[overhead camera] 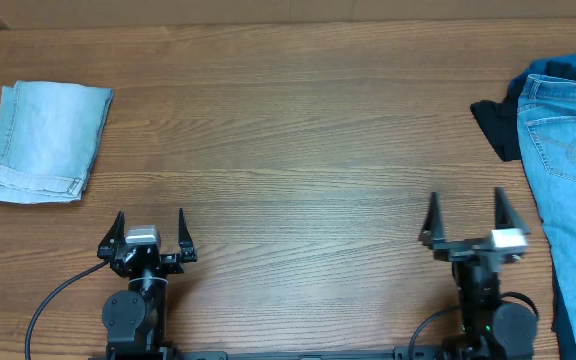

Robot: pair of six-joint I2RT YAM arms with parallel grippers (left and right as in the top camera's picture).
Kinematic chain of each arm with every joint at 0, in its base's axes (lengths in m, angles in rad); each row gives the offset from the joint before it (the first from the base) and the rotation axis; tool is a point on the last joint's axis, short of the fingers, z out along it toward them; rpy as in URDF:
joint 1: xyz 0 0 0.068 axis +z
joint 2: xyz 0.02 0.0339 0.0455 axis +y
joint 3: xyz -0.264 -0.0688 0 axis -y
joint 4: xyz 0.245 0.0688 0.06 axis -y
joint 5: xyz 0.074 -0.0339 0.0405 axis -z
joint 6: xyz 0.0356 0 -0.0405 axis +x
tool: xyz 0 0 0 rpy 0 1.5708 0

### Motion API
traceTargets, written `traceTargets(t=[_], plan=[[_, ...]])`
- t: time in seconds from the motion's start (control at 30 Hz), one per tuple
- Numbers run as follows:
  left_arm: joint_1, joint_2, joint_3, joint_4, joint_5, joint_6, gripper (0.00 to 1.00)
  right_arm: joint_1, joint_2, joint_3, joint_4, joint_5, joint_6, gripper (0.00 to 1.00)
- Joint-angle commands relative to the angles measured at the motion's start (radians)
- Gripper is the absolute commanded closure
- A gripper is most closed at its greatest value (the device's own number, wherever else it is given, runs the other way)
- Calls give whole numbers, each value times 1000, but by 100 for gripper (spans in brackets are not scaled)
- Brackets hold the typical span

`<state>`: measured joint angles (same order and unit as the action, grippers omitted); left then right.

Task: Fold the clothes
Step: 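Reach the right gripper to the jeans at the right edge and grasp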

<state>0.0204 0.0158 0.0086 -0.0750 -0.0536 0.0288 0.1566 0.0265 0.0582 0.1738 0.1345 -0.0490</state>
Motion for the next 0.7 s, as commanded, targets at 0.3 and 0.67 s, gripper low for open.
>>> traceTargets(t=[0.3, 0.67], plan=[[5, -11, -4, 4, -1, -10, 0, -6, 514, 831, -91, 391, -28, 0], [5, -11, -4, 4, -1, -10, 0, -139, 1102, 1617, -441, 433, -112, 0]])
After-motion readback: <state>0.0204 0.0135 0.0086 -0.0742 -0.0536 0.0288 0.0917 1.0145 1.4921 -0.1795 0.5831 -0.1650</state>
